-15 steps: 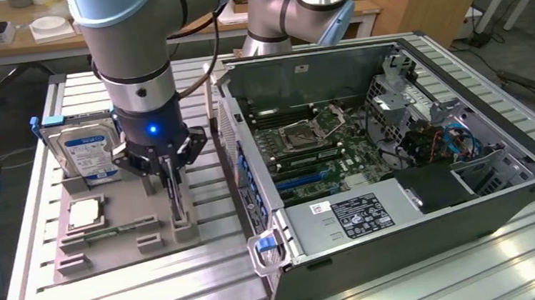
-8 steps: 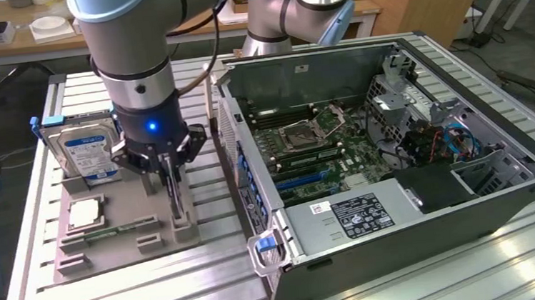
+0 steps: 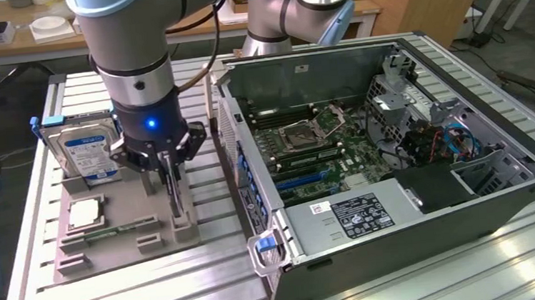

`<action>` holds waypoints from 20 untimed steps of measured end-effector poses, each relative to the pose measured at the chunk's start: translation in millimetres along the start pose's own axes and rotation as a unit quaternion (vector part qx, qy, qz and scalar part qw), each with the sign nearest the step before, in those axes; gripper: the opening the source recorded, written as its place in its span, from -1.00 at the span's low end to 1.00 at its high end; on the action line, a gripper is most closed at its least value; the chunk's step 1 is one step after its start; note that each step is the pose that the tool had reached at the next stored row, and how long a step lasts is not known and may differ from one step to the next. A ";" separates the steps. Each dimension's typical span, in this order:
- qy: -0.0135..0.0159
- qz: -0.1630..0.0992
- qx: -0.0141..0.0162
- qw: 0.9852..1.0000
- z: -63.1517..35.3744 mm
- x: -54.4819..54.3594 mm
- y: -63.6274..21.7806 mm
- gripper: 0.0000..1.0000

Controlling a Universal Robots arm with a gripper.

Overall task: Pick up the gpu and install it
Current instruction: 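Pick up the gpu and move the gpu toward the slot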

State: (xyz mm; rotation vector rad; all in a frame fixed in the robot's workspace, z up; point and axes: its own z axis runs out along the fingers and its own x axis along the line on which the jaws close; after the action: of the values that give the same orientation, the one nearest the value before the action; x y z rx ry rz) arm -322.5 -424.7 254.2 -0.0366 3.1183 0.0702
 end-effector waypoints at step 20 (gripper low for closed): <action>0.000 0.000 0.000 1.000 -13.9 -0.3 0.6 -0.47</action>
State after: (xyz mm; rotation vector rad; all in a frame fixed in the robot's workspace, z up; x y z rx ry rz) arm -322.5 -424.7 268.1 -0.0367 3.1182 0.0701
